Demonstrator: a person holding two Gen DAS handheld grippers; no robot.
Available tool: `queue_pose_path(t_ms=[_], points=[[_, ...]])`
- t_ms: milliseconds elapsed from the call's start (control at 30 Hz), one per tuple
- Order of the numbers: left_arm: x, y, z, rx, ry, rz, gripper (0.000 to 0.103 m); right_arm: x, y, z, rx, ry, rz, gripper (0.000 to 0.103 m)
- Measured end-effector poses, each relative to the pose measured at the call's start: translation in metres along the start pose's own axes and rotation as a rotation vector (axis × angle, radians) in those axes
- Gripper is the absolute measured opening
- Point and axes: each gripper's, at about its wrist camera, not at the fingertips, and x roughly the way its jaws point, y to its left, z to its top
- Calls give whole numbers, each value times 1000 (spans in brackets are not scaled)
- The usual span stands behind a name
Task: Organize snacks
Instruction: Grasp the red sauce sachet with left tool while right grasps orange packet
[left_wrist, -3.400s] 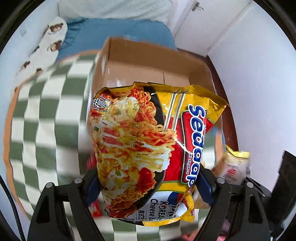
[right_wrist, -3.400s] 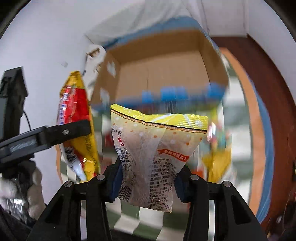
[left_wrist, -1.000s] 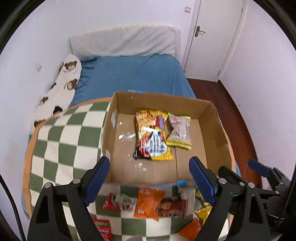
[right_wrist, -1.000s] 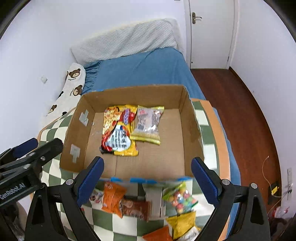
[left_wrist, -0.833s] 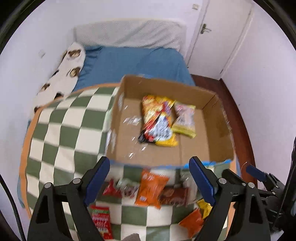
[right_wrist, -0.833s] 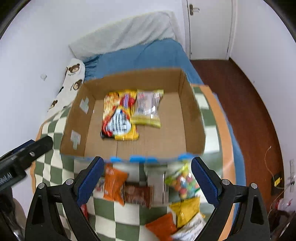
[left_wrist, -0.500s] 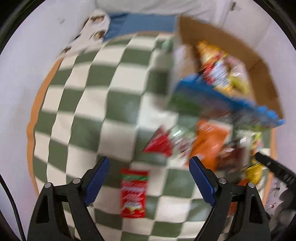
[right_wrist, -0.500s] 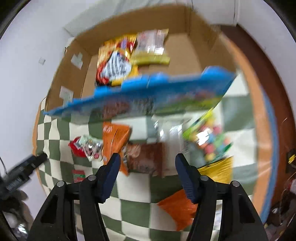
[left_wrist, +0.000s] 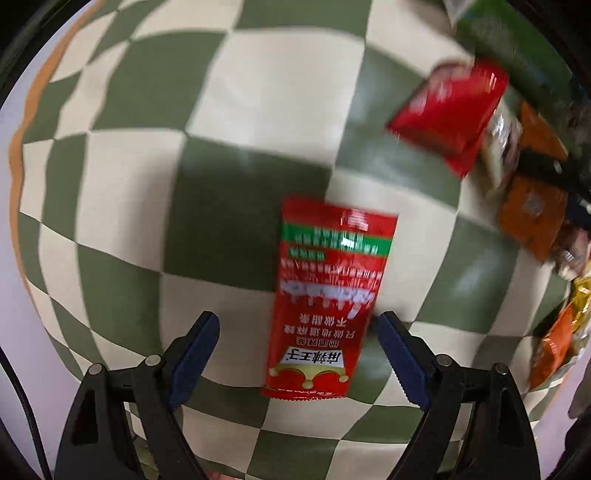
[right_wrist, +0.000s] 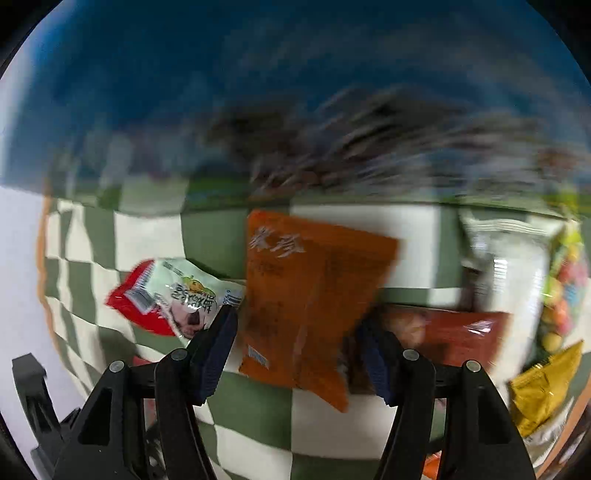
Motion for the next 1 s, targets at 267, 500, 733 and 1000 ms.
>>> queue_pose_path(t_ms=[267,500,733,1000], points=[[8,1,-13,-18,-25,-3,87,-3,1,-38,-152,77,47,52],[9,0,-9,-22,-72,13,77,2,-17,-98,-170,160,67,49],[8,-15,-34,-28,-47,-67,49,-33,-6,-115,-225,-41,-102,65],[32,-25,-50,-4,16,-116,64,7,16,-121,-184,94,-48,66]])
